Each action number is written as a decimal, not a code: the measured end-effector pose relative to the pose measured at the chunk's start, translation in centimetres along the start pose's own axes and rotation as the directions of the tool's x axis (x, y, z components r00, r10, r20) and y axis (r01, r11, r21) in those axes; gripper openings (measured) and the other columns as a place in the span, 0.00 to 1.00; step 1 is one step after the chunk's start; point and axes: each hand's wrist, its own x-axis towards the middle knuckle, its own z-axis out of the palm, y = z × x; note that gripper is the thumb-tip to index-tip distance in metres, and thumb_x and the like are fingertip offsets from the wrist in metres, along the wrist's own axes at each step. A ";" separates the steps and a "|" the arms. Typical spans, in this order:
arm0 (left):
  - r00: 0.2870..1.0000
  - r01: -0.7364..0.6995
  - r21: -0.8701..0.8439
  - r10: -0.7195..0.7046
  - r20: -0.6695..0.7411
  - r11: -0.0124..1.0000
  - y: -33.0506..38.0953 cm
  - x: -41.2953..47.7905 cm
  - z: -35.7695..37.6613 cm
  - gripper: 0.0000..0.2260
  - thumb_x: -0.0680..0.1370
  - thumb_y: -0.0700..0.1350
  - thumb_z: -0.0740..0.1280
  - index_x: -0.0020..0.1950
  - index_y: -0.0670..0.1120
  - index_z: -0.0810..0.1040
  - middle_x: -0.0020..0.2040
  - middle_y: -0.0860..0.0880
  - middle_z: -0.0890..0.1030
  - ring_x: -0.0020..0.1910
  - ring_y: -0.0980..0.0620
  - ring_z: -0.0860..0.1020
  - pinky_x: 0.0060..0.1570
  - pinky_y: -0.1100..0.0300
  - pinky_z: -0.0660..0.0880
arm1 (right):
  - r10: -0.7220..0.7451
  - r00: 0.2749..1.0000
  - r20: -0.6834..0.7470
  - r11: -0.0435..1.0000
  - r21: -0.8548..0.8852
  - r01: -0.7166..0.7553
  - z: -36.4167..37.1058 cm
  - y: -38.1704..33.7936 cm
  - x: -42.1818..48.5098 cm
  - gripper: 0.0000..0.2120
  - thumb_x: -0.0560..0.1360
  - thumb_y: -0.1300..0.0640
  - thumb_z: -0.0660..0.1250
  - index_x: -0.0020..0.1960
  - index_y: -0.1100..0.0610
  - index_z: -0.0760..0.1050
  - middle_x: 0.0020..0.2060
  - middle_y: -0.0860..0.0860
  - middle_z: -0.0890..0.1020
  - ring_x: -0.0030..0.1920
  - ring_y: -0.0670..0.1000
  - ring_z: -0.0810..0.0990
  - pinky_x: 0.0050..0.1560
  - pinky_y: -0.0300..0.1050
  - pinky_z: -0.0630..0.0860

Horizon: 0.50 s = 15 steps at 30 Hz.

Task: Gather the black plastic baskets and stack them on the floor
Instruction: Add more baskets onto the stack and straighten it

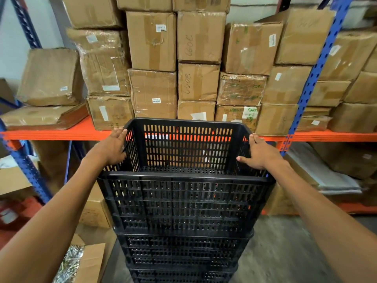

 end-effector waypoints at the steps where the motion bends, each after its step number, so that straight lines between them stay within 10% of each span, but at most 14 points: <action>1: 1.000 -0.003 -0.004 0.003 -0.004 1.000 0.1 -0.2 -0.2 0.39 0.77 0.46 0.65 0.80 0.39 0.46 0.80 0.40 0.48 0.80 0.45 0.48 0.77 0.54 0.49 | 0.007 1.000 -0.004 1.000 -0.003 -0.007 -0.1 -0.1 -0.2 0.50 0.73 0.32 0.60 0.79 0.61 0.42 0.80 0.52 0.45 0.79 0.55 0.51 0.71 0.56 0.65; 8: 0.998 0.026 -0.262 -0.039 -0.048 0.965 0.4 -2.7 -3.5 0.22 0.74 0.43 0.68 0.68 0.41 0.73 0.65 0.37 0.77 0.64 0.38 0.75 0.62 0.50 0.71 | -0.015 0.997 -0.071 1.000 -0.012 0.014 -3.3 -2.6 -1.5 0.42 0.76 0.34 0.56 0.79 0.61 0.50 0.78 0.58 0.55 0.78 0.59 0.53 0.75 0.58 0.59; 15: 0.966 0.153 -0.341 -0.214 -0.148 0.927 -5.3 -9.8 -7.0 0.24 0.76 0.46 0.69 0.72 0.45 0.72 0.70 0.39 0.74 0.70 0.40 0.71 0.67 0.53 0.67 | -0.236 0.921 -0.311 0.822 0.441 0.360 -10.3 -20.4 -5.9 0.35 0.78 0.38 0.57 0.77 0.58 0.58 0.76 0.56 0.62 0.78 0.57 0.57 0.75 0.57 0.60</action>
